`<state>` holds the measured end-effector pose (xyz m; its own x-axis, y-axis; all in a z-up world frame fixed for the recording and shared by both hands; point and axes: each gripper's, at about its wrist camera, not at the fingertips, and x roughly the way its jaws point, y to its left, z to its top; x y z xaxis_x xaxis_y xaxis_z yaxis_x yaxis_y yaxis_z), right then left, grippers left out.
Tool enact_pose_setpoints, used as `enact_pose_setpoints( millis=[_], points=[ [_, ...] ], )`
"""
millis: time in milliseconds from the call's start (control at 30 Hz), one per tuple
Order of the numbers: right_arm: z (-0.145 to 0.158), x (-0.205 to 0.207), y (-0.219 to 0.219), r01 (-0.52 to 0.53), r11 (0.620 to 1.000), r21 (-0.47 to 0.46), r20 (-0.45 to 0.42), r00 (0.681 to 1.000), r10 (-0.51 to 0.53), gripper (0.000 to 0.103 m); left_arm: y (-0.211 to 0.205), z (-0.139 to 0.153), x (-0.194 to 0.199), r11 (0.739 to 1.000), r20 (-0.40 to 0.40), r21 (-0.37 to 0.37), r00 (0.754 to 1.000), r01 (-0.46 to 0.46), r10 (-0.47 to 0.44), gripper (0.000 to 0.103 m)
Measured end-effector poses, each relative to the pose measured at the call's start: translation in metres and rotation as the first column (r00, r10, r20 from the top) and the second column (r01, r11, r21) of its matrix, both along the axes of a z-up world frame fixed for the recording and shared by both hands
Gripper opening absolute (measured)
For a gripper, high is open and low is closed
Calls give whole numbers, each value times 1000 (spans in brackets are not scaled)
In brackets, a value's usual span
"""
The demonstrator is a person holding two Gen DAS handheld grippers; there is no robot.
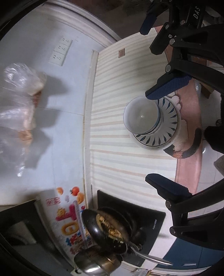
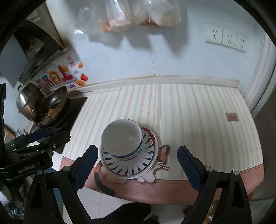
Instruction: Organize plates and bowls
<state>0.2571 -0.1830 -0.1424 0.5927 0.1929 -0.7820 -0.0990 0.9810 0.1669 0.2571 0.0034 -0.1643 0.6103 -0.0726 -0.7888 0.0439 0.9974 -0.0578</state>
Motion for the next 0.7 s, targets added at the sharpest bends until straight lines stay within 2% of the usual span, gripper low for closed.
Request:
enact_pose_setpoints(
  millis=[67,100,133,367,700],
  points=[
    [10,-17,0,-4,1000,-4,20,1000,4,96,0,10,-18,1000,27,-4,1000,2,-2,90],
    [15,-27,-1,-5,1000,-3,30,1000,5,96,0,16,-29,1000,40,-5,999,5,-5,102],
    [21,-39,-1,-5,1000,-2,42,999,5,96,-1,19,-37,1000,50,-6,999,7,-7,103],
    [56,-124,2,20,1000,-22,124,992,-17,97,1,42,-106,1000,113,-17,994,-1,3,103],
    [81,-248,1,55,998,-39,207,977,-45,98,6,64,-198,998,191,45,981,-44,35,103]
  ],
)
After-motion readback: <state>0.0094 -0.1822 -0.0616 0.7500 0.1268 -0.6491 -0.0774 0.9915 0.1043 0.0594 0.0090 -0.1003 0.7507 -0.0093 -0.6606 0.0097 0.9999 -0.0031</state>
